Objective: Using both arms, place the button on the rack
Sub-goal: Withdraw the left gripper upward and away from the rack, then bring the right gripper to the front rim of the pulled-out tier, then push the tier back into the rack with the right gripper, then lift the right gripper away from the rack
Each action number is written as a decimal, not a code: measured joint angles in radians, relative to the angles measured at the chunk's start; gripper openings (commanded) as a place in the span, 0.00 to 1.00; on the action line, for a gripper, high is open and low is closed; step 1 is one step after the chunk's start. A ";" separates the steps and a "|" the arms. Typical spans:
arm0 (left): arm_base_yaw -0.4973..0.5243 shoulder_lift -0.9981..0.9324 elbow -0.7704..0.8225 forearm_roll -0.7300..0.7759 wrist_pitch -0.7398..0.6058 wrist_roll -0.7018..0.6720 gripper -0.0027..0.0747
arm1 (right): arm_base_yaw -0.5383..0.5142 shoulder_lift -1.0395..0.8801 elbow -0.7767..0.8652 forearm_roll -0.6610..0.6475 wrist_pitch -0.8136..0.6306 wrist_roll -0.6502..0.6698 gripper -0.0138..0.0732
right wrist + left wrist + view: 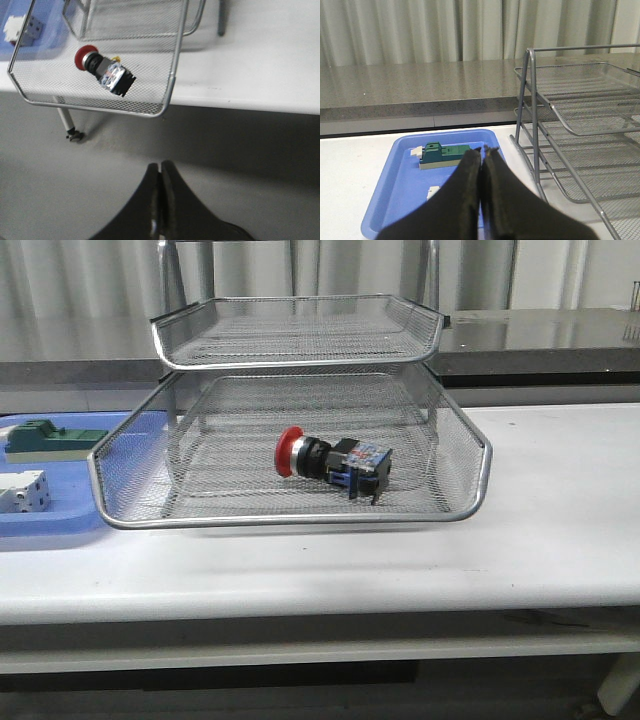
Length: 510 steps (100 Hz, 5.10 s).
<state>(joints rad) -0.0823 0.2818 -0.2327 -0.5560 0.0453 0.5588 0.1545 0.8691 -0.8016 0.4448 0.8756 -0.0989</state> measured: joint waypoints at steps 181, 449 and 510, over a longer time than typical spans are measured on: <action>0.000 0.000 0.002 0.000 0.000 -0.001 0.01 | 0.492 0.766 -0.041 0.145 -0.662 -0.171 0.08; 0.000 0.000 0.002 0.000 0.000 -0.001 0.01 | 0.070 0.285 -0.087 -0.288 -0.416 -0.027 0.09; 0.000 0.000 0.002 0.000 0.000 -0.001 0.01 | 0.054 -0.307 0.288 -0.288 -0.487 -0.027 0.09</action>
<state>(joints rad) -0.0823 0.2818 -0.2304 -0.5560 0.0453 0.5582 0.2084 0.5617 -0.5132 0.1568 0.3881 -0.1261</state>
